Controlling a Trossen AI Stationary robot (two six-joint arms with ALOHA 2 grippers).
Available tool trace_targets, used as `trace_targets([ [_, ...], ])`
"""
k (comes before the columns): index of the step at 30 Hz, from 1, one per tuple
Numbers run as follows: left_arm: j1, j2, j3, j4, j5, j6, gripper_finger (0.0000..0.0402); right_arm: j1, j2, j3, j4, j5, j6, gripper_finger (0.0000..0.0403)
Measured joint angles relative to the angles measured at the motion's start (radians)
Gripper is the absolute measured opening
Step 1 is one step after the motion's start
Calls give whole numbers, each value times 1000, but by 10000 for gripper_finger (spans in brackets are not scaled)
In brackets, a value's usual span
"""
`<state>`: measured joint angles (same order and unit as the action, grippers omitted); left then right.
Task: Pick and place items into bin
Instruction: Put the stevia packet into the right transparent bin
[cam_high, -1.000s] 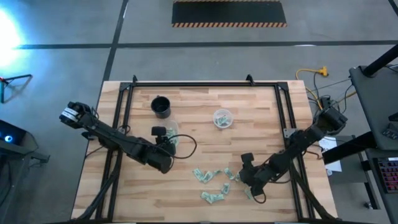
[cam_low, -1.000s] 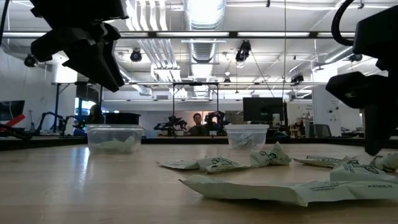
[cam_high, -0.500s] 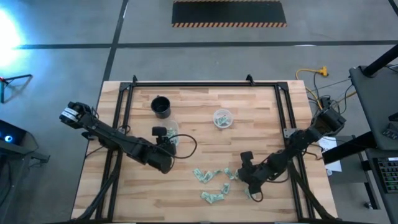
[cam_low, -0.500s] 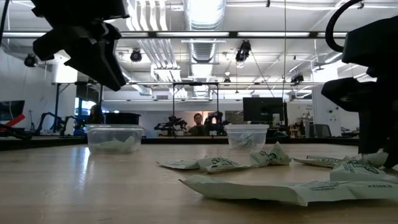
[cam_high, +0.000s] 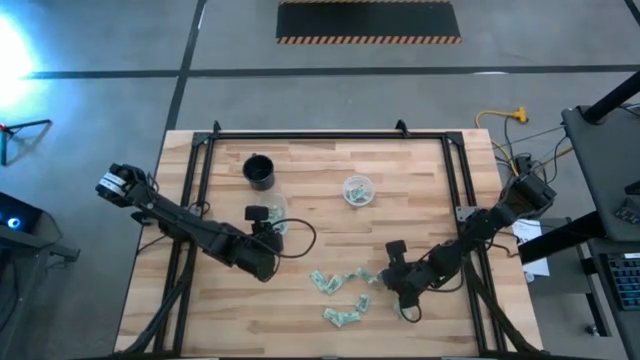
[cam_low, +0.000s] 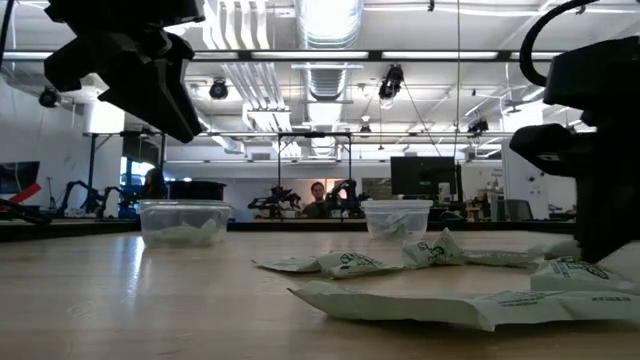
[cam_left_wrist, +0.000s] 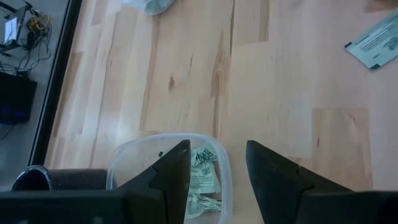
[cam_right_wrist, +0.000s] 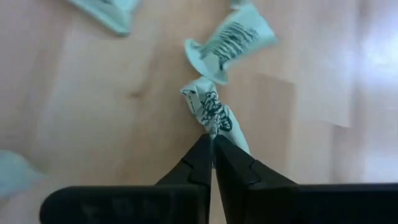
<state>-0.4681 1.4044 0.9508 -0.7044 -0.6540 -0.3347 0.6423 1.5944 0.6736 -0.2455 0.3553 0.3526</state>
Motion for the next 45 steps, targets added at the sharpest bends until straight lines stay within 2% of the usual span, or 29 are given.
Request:
trace_targets([
  [6,-28,0,2,16,1,1,139,0,-28,7,-2,74,-56,8],
  [13,-63,0,12,47,1,1,139,-15,-73,7,-31,276,-87,8],
  [17,-75,0,11,76,-1,1,139,-70,-109,8,-40,381,-116,8],
  [20,-79,0,10,84,-1,2,139,-146,-135,8,-36,407,-158,8],
  [26,-85,0,9,98,-1,2,139,-370,-173,9,-30,397,-262,8],
  [34,-85,0,4,99,-1,2,139,-657,-181,25,49,153,-436,8],
  [40,-85,0,0,98,-1,2,139,-759,-171,26,70,5,-473,8],
  [45,-85,0,-2,98,-1,2,139,-771,-171,26,77,-17,-482,8],
])
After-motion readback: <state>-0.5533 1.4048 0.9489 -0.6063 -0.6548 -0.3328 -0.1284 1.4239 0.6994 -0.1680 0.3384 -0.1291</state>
